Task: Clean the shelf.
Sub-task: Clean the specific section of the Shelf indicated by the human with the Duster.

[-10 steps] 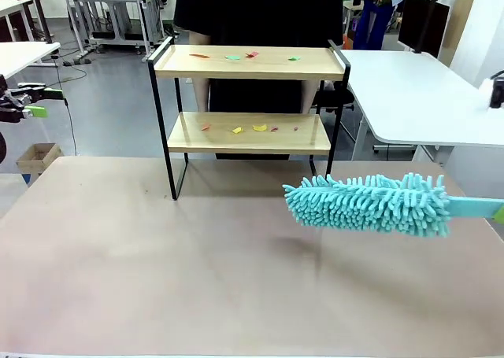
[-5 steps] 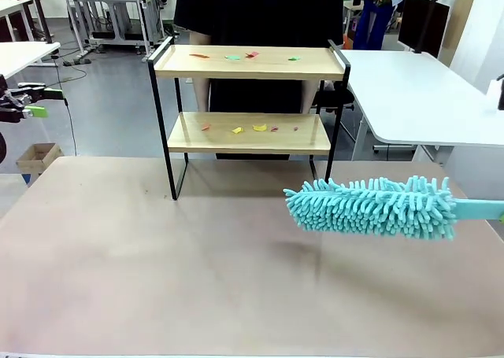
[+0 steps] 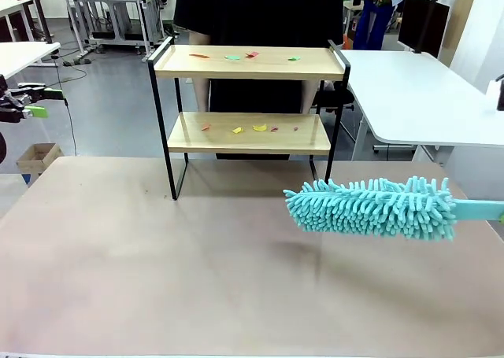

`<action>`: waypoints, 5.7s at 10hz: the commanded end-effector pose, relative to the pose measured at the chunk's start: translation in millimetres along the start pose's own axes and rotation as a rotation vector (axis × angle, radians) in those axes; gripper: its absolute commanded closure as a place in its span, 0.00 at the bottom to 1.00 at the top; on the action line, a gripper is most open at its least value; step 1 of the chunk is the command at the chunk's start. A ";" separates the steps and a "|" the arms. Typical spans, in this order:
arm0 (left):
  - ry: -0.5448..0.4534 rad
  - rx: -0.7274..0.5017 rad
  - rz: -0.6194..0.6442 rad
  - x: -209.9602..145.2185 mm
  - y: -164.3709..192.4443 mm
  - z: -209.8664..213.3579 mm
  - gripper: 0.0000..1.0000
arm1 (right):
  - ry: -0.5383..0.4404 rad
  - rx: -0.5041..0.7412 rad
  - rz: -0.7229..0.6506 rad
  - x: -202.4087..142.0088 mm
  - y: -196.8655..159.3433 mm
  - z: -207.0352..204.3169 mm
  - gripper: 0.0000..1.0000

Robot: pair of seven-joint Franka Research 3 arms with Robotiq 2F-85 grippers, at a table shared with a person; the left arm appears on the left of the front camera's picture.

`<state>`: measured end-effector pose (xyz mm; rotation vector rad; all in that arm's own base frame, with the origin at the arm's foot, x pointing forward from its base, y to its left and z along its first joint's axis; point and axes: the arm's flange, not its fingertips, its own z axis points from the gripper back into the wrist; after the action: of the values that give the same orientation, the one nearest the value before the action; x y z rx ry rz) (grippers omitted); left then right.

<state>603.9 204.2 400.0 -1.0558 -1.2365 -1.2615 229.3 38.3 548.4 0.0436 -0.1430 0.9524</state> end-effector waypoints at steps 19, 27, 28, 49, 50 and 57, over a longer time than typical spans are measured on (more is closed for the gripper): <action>-0.003 -0.002 -0.015 1.8 -1.0 -0.5 0.00 | -0.001 -0.003 -0.020 2.1 0.8 0.5 0.87; -0.003 -0.002 -0.015 1.8 -1.0 -0.5 0.00 | -0.054 0.014 0.003 39.0 15.5 17.1 0.87; -0.003 -0.002 -0.015 1.8 -1.0 -0.5 0.00 | -0.083 0.015 0.020 59.3 29.8 25.2 0.87; -0.003 -0.002 -0.015 1.8 -1.0 -0.5 0.00 | -0.339 -0.038 -0.553 323.2 133.1 -7.3 0.87; -0.003 -0.002 -0.015 1.8 -1.0 -0.5 0.00 | -0.360 -0.057 -0.596 339.1 135.1 -13.2 0.87; -0.003 -0.002 -0.015 1.8 -1.0 -0.5 0.00 | -0.387 -0.146 -0.816 427.0 152.3 -54.3 0.87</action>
<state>604.0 204.3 399.5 -1.0563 -1.2362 -1.2610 346.2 449.9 549.0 0.1453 -0.4845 0.1455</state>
